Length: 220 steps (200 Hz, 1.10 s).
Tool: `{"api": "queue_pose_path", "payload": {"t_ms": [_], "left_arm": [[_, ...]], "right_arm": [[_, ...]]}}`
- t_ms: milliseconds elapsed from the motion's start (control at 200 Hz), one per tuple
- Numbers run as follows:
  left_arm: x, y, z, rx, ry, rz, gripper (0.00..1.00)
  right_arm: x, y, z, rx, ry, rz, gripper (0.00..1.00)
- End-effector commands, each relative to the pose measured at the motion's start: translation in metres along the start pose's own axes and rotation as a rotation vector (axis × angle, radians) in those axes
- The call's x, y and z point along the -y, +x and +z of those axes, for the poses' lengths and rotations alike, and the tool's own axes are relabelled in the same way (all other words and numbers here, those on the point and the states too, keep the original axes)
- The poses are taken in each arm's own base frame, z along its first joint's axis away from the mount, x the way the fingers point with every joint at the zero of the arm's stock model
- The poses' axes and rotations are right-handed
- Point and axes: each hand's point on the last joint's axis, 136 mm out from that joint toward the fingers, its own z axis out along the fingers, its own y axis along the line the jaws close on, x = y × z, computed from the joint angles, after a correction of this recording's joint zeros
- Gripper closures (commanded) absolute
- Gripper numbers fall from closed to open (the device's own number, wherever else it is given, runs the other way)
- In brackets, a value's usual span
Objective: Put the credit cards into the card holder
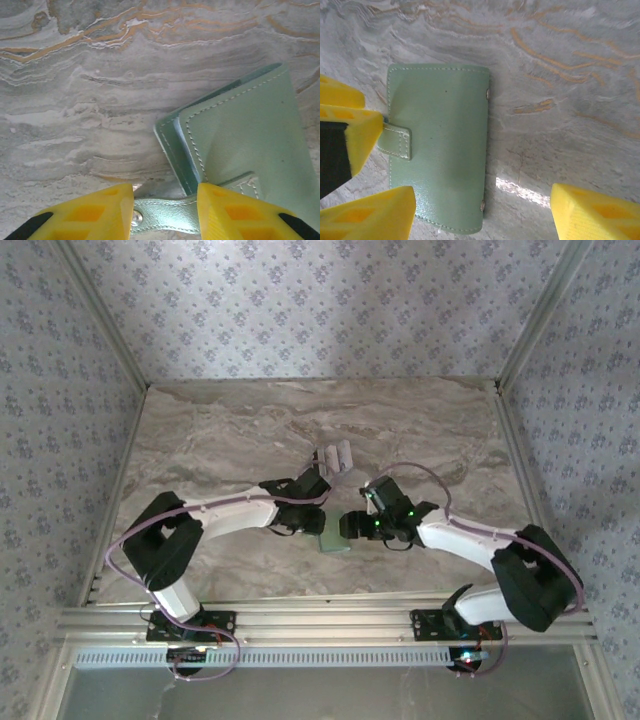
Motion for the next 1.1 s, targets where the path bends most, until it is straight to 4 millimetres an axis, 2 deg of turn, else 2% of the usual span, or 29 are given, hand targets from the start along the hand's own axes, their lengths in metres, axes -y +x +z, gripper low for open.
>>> {"api": "queue_pose_path", "payload": {"t_ms": [0,200,455,695,919,1094], "left_arm": [[-0.013,0.014,0.009,-0.026,-0.054,0.012,0.62],[-0.023,0.029,0.024,-0.055,-0.075,-0.006,0.62],[-0.03,0.039,0.034,-0.072,-0.082,-0.022,0.63],[-0.03,0.046,0.041,-0.082,-0.062,-0.042,0.63],[-0.03,0.048,0.044,-0.083,-0.052,-0.049,0.64],[-0.028,0.051,0.048,-0.091,-0.038,-0.057,0.64]], "right_arm": [[-0.012,-0.001,0.008,-0.023,-0.066,-0.026,0.26],[-0.021,0.001,0.026,-0.067,-0.112,-0.024,0.26],[-0.046,-0.001,0.037,-0.09,-0.248,-0.014,0.3],[-0.08,-0.005,0.039,-0.104,-0.432,0.015,0.36],[-0.098,-0.002,0.045,-0.132,-0.488,0.006,0.41],[-0.106,-0.007,0.041,-0.111,-0.559,0.031,0.44]]}}
